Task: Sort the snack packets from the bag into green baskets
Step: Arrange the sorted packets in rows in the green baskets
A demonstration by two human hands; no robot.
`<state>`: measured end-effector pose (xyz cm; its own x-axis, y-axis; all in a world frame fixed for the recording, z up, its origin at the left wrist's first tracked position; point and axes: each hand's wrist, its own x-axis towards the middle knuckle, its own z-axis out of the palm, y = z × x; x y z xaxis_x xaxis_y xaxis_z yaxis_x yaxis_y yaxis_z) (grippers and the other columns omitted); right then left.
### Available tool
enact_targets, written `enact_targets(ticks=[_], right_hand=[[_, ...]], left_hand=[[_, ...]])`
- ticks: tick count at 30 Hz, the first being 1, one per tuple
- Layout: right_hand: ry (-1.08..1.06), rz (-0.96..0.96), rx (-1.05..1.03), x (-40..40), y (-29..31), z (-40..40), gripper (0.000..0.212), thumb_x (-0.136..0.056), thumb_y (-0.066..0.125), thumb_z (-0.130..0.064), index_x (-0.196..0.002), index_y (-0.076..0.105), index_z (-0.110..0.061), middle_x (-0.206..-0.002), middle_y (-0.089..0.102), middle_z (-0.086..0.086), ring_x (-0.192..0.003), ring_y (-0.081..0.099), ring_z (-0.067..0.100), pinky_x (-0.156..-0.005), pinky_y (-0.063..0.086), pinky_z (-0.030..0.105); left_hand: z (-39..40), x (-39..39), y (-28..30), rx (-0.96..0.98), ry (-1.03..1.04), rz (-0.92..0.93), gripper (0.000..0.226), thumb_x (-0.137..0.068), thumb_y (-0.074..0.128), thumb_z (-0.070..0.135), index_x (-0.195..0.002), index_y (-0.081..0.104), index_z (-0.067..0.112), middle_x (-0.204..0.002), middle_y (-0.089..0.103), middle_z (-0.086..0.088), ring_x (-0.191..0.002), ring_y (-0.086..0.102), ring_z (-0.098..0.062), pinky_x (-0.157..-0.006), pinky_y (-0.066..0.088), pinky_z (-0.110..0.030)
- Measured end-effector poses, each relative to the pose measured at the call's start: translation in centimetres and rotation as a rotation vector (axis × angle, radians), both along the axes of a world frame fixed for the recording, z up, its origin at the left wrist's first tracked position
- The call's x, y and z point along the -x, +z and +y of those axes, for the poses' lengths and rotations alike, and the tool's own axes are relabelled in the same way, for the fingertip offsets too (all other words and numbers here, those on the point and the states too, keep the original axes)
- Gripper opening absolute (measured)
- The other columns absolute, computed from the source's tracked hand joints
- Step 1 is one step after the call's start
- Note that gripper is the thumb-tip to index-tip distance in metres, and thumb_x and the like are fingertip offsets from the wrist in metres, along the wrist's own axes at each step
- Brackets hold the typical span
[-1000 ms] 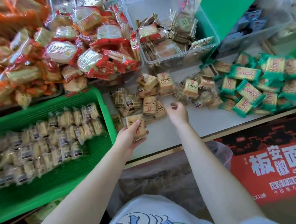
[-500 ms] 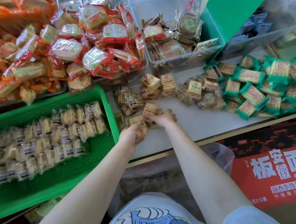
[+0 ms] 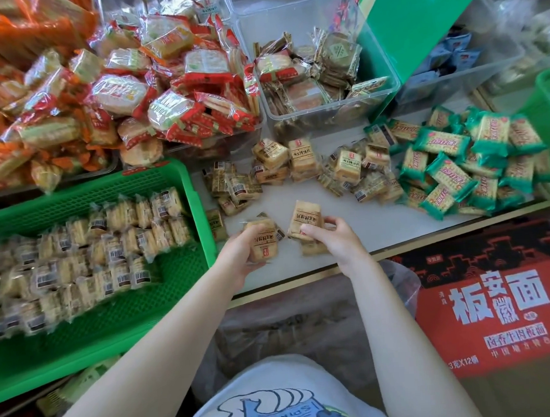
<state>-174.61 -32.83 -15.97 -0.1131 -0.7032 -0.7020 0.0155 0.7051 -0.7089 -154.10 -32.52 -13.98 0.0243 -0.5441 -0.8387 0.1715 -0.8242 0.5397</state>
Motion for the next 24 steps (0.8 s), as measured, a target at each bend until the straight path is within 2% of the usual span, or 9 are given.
enact_targets(ticks=[2, 5, 8, 12, 14, 16, 19, 20, 24], right_hand=[[0.0, -0.136, 0.08, 0.1, 2.2, 1.2, 0.078, -0.063, 0.089, -0.034, -0.128, 0.052, -0.014, -0.124, 0.069, 0.006, -0.113, 0.067, 0.024, -0.104, 0.049, 0.045], [0.089, -0.236, 0.196, -1.2, 5.1, 2.6, 0.055, -0.075, 0.08, -0.018, -0.125, 0.058, -0.009, -0.119, 0.071, 0.011, -0.115, 0.066, 0.028, -0.102, 0.051, 0.043], [0.201, -0.163, 0.281, -3.8, 7.6, 3.3, 0.027, -0.092, 0.068, -0.016, -0.119, 0.067, -0.017, -0.119, 0.071, 0.009, -0.114, 0.065, 0.022, -0.098, 0.053, 0.036], [0.349, -0.037, 0.393, -8.3, 10.5, 4.7, 0.023, -0.1, 0.048, -0.042, -0.119, 0.061, -0.045, -0.128, 0.063, -0.002, -0.117, 0.06, 0.004, -0.094, 0.05, 0.02], [0.406, 0.017, 0.45, -10.1, 11.0, 5.5, 0.022, -0.101, 0.041, -0.05, -0.119, 0.053, -0.054, -0.129, 0.06, -0.006, -0.121, 0.056, 0.004, -0.098, 0.048, 0.021], [0.469, 0.088, 0.485, -11.6, 11.1, 6.3, 0.03, -0.096, 0.041, -0.059, -0.124, 0.053, -0.055, -0.129, 0.059, -0.006, -0.127, 0.051, 0.008, -0.107, 0.044, 0.033], [0.45, 0.071, 0.477, -13.9, 11.9, 7.3, 0.056, -0.099, 0.056, -0.045, -0.151, 0.034, -0.041, -0.128, 0.055, -0.013, -0.127, 0.044, -0.008, -0.103, 0.036, 0.009], [0.376, 0.042, 0.43, -14.8, 12.0, 7.7, 0.071, -0.097, 0.062, -0.041, -0.156, 0.023, -0.036, -0.124, 0.054, -0.014, -0.125, 0.046, -0.008, -0.102, 0.038, 0.01], [0.208, -0.131, 0.137, -19.2, 11.2, 9.0, 0.118, -0.06, 0.079, -0.065, -0.155, 0.02, -0.028, -0.139, 0.055, 0.002, -0.124, 0.057, 0.017, -0.108, 0.046, 0.047]], left_hand=[[0.4, 0.3, 1.5, 0.047, -0.098, 0.028, 0.051, -0.089, 0.063, 0.054, -0.127, 0.062, 0.019, -0.117, 0.072, -0.007, -0.106, 0.068, -0.023, -0.081, 0.054, -0.036], [1.2, 0.6, 3.9, 0.148, -0.255, 0.115, 0.074, -0.076, 0.056, 0.078, -0.127, 0.064, 0.024, -0.118, 0.072, -0.003, -0.106, 0.068, -0.018, -0.085, 0.052, -0.035], [2.0, 0.3, 5.5, 0.265, -0.285, 0.177, 0.063, -0.081, 0.057, 0.075, -0.123, 0.065, 0.029, -0.116, 0.073, 0.0, -0.103, 0.07, -0.015, -0.081, 0.052, -0.029], [3.2, -0.7, 6.7, 0.301, -0.12, 0.212, 0.076, -0.072, 0.072, 0.061, -0.133, 0.058, 0.02, -0.125, 0.07, -0.005, -0.108, 0.07, -0.018, -0.089, 0.056, -0.036], [4.1, -1.9, 7.3, 0.314, -0.01, 0.261, 0.085, -0.067, 0.073, 0.057, -0.139, 0.052, 0.018, -0.131, 0.066, -0.01, -0.112, 0.068, -0.022, -0.086, 0.057, -0.036], [5.2, -3.3, 7.6, 0.346, 0.07, 0.315, 0.084, -0.068, 0.072, 0.053, -0.141, 0.049, 0.018, -0.134, 0.063, -0.013, -0.117, 0.066, -0.026, -0.084, 0.057, -0.036], [7.4, -5.1, 8.0, 0.446, 0.206, 0.346, 0.06, -0.086, 0.064, 0.045, -0.137, 0.052, 0.017, -0.125, 0.068, -0.014, -0.109, 0.069, -0.026, -0.081, 0.057, -0.035], [8.0, -5.6, 7.8, 0.462, 0.278, 0.336, 0.056, -0.089, 0.061, 0.046, -0.136, 0.052, 0.017, -0.123, 0.069, -0.014, -0.105, 0.07, -0.025, -0.08, 0.057, -0.035], [9.5, -7.8, 7.4, 0.432, 0.445, 0.126, 0.084, -0.064, 0.062, 0.068, -0.133, 0.056, 0.02, -0.127, 0.067, -0.011, -0.11, 0.068, -0.026, -0.077, 0.055, -0.034]])
